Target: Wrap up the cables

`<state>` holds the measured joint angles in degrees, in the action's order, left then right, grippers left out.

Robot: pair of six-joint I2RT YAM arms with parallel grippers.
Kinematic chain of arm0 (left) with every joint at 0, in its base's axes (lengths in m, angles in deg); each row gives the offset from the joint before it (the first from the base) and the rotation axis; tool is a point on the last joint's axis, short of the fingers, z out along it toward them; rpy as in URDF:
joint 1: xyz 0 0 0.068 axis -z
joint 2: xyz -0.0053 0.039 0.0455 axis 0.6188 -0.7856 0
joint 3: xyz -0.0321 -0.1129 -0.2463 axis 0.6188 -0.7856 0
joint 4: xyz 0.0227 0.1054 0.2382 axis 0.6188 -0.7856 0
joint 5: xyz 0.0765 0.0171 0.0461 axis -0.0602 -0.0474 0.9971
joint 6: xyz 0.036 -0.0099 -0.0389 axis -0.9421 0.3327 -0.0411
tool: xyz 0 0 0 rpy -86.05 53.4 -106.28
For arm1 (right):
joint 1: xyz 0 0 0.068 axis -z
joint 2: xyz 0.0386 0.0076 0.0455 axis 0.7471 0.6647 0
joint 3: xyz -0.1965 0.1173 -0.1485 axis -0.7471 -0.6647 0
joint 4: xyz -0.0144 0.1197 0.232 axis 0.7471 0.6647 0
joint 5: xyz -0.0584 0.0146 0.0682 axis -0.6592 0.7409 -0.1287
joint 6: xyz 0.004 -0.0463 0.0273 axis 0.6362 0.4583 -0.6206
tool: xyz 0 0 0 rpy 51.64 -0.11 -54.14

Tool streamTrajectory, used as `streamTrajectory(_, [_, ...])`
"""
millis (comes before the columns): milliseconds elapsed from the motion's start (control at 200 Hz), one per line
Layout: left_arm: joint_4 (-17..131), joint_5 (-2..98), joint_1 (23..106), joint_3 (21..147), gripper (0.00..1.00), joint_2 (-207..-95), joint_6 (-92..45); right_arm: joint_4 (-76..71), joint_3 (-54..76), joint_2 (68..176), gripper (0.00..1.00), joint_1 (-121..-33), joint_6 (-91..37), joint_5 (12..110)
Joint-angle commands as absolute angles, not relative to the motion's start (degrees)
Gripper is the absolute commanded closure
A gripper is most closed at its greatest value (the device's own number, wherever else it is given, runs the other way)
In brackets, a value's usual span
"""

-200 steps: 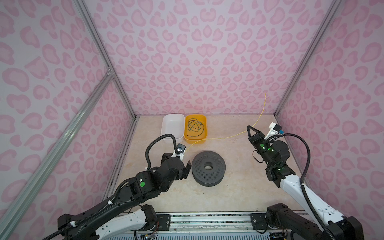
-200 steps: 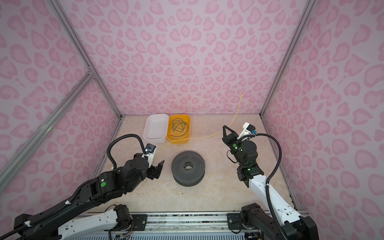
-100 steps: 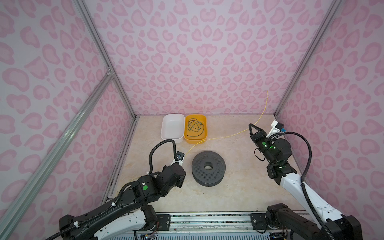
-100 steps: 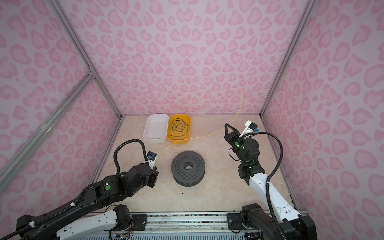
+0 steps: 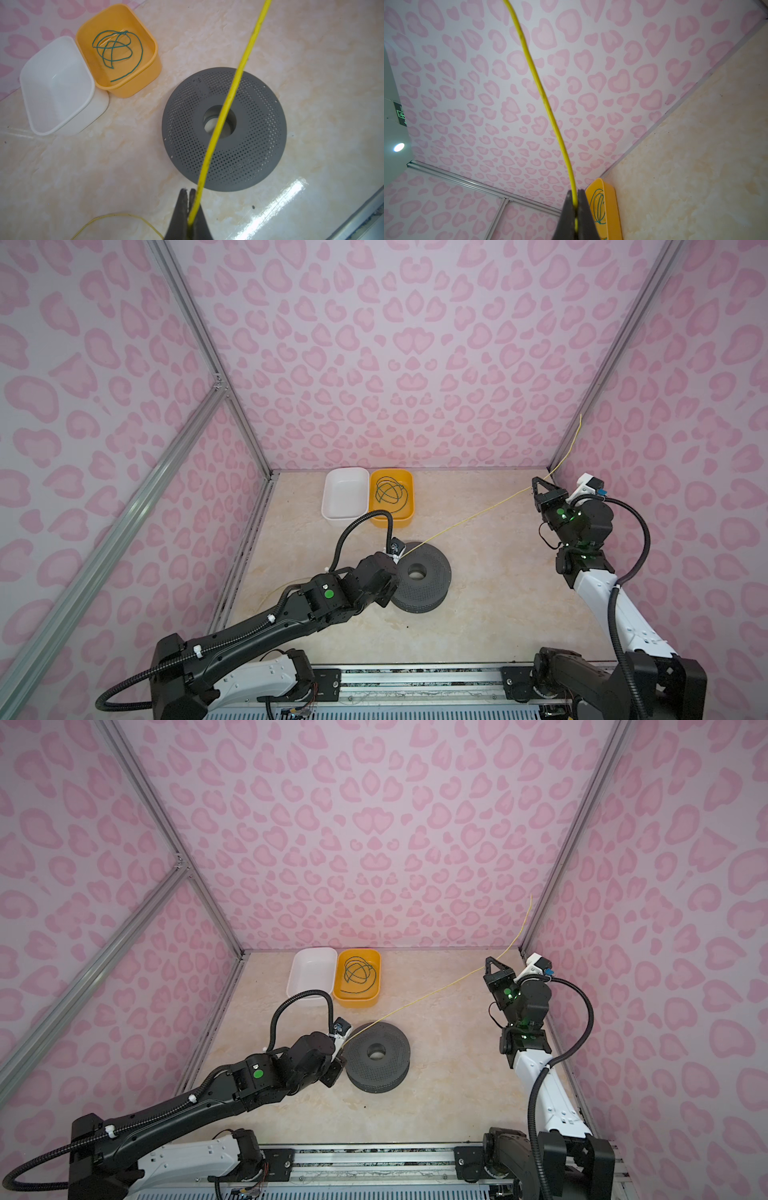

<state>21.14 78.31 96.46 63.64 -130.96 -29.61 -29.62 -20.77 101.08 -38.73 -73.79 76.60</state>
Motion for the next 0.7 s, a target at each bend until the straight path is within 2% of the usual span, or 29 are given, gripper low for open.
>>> streamTrajectory(0, [14.5, 77.2, 96.3, 63.1, 0.96, -131.7, -30.3, -35.1, -18.8, 103.9, 1.00, -36.2, -76.2, 73.1])
streamTrajectory(175, [14.8, 74.8, 96.3, 65.1, 0.96, -133.6, -30.8, -35.0, -16.8, 109.7, 1.00, -35.2, -77.1, 75.5])
streamTrajectory(190, [14.9, 74.5, 96.3, 65.8, 0.96, -133.9, -30.8, -34.6, -16.6, 110.2, 0.96, -35.3, -77.1, 75.9])
streamTrajectory(245, [15.7, 73.9, 96.3, 68.6, 0.96, -135.4, -30.0, -33.3, -16.4, 111.7, 0.67, -35.2, -76.9, 77.6])
streamTrajectory(260, [15.9, 73.5, 96.3, 69.6, 0.96, -135.9, -29.8, -33.0, -16.4, 112.1, 0.63, -35.2, -76.9, 78.1])
streamTrajectory(370, [15.7, 73.1, 96.3, 78.6, 0.96, -141.3, -27.7, -34.7, -18.1, 113.8, 0.46, -35.1, -76.7, 81.9])
streamTrajectory(470, [14.2, 72.7, 96.3, 87.3, 0.96, -147.7, -27.3, -32.8, -19.6, 113.1, 0.39, -34.3, -76.4, 84.1])
streamTrajectory(695, [12.1, 76.6, 95.4, 102.1, 0.96, -160.4, -29.0, -25.7, -21.7, 105.4, 0.34, -33.2, -72.0, 84.9])
